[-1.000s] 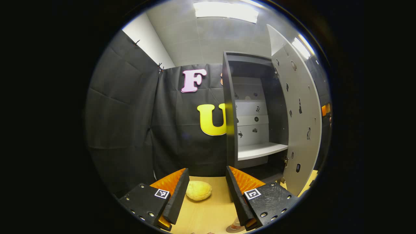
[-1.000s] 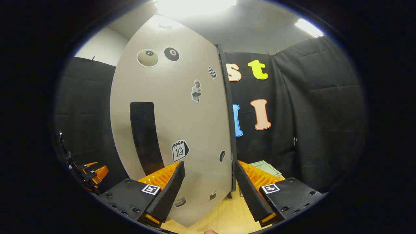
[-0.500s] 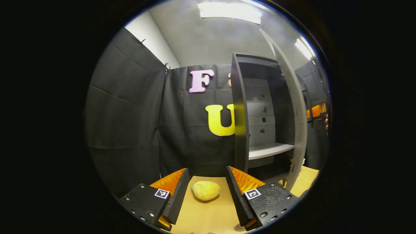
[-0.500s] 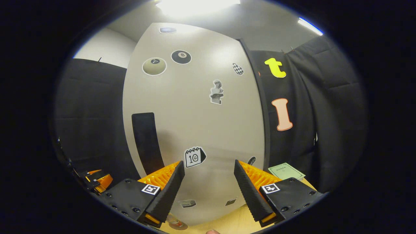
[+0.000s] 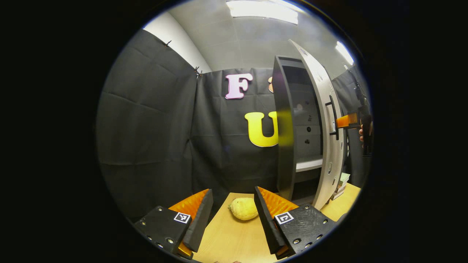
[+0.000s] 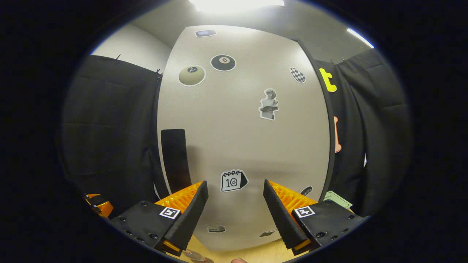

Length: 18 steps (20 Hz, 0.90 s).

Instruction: Open the cabinet door with the right hand, grasp the bottle in the cabinet with the left hand and place it on the coaster, then close the cabinet door with the right hand.

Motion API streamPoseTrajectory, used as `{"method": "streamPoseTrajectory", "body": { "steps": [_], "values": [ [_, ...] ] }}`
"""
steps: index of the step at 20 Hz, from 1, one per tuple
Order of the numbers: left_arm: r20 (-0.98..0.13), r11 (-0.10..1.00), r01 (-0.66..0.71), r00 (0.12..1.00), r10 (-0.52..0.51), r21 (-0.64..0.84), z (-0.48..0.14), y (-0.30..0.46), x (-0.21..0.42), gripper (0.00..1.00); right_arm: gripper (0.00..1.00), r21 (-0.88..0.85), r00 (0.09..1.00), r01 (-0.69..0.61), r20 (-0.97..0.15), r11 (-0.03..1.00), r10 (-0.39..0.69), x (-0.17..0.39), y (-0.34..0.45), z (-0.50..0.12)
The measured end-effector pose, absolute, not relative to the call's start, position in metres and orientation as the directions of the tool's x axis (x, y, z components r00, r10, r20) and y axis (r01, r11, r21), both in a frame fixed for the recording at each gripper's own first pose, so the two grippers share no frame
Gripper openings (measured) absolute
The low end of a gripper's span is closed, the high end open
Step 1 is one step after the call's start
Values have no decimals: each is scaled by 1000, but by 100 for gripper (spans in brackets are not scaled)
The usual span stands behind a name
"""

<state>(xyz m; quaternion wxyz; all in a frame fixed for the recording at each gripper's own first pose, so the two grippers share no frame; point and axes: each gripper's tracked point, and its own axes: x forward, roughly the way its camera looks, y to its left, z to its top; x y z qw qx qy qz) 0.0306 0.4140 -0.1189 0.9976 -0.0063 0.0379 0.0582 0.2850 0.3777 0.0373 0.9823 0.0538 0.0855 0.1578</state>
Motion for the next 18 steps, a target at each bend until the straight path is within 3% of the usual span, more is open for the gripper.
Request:
{"method": "streamPoseTrajectory", "body": {
  "steps": [12,14,15,16,18],
  "values": [
    [-81,989,-144,986,146,21,-114,415,26,65,97,115,939,-302,-138,946,316,282,385,47],
    [-62,989,-143,987,145,34,-101,408,21,65,97,102,937,-313,-127,944,324,271,376,50],
    [-52,989,-141,988,143,40,-94,398,18,65,92,90,936,-322,-121,942,332,264,370,52],
    [-44,989,-139,989,141,44,-88,389,15,65,99,76,934,-330,-117,941,337,254,362,53],
    [-38,991,-125,991,127,46,-81,362,13,63,95,55,932,-343,-109,938,347,233,342,60]
  ]
}}
